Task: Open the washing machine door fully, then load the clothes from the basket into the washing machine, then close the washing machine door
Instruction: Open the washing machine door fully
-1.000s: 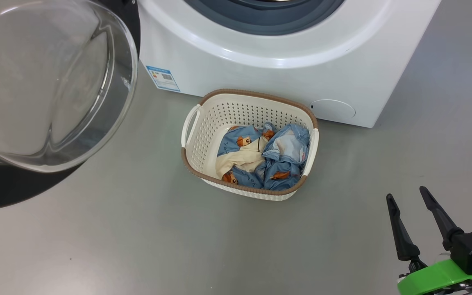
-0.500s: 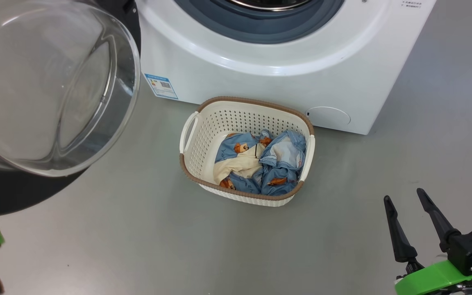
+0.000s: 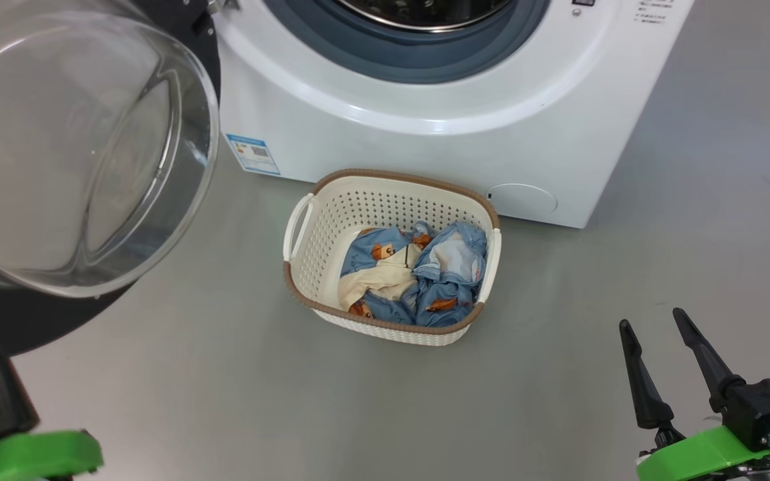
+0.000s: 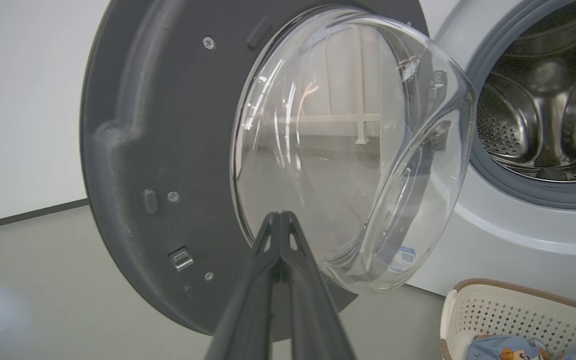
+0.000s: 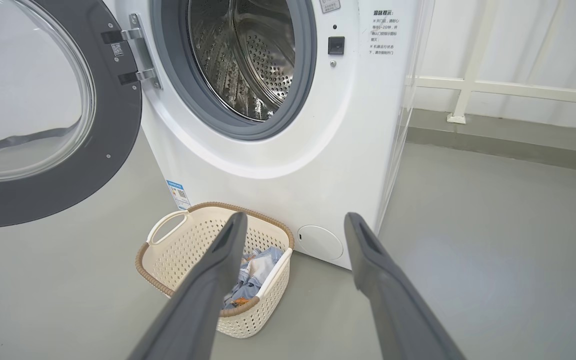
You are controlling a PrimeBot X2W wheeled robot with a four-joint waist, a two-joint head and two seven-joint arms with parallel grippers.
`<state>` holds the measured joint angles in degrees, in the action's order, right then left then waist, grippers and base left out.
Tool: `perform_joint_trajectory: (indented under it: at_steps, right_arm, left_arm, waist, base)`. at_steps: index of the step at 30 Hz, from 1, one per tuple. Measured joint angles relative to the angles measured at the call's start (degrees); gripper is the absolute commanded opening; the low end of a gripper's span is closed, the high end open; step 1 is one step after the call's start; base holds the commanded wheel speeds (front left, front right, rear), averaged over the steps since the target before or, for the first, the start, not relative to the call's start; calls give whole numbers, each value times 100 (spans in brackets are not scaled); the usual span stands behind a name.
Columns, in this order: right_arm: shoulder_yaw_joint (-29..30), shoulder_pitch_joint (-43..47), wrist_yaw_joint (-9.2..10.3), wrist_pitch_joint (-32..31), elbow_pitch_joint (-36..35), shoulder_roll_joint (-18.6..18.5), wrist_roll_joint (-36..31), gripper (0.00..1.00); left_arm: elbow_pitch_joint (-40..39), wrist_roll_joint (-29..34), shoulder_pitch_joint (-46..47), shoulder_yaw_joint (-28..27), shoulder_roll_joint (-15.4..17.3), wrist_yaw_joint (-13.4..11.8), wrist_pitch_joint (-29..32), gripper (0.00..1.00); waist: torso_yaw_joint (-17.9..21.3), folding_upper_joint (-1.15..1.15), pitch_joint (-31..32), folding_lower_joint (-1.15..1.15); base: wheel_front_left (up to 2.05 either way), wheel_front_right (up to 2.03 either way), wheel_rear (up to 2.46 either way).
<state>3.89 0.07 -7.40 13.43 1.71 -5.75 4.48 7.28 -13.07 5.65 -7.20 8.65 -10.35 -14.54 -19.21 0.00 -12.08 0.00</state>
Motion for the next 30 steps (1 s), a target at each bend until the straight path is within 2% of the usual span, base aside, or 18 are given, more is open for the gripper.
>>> perform_joint_trajectory:
  at_steps: [6,10,20,24,25,28,30]
  right_arm:
    - [-43,-1,0,27,-1,33,0,100]
    - [-97,1,0,29,-1,74,-1,100]
    - [-155,1,0,80,-53,171,127,100]
    - [-157,1,0,80,-82,183,127,100]
    - [-158,1,0,80,-85,185,127,100]
    - [-163,5,0,80,-87,191,127,100]
    - [-174,16,0,80,-88,196,127,100]
  left_arm:
    - [-639,166,-577,402,-193,12,3,0]
    - [-914,301,-704,777,-249,116,105,0]
    - [-953,446,-743,1471,-323,367,385,0]
    - [-875,443,-734,1555,-327,414,438,43]
    - [-856,442,-733,1562,-332,413,438,76]
    - [-769,426,-727,1581,-336,413,438,100]
    - [-700,397,-727,1591,-349,412,438,100]
  waist:
    - [172,0,97,0]
    - [304,0,155,0]
    - [752,0,220,0]
    - [941,0,258,0]
    - [986,0,272,0]
    - [1113,0,323,0]
    - [1194,0,364,0]
  base:
    - [0,0,0]
    - [0,0,0]
    - [0,0,0]
    - [0,0,0]
    - [0,0,0]
    - [0,0,0]
    - [0,0,0]
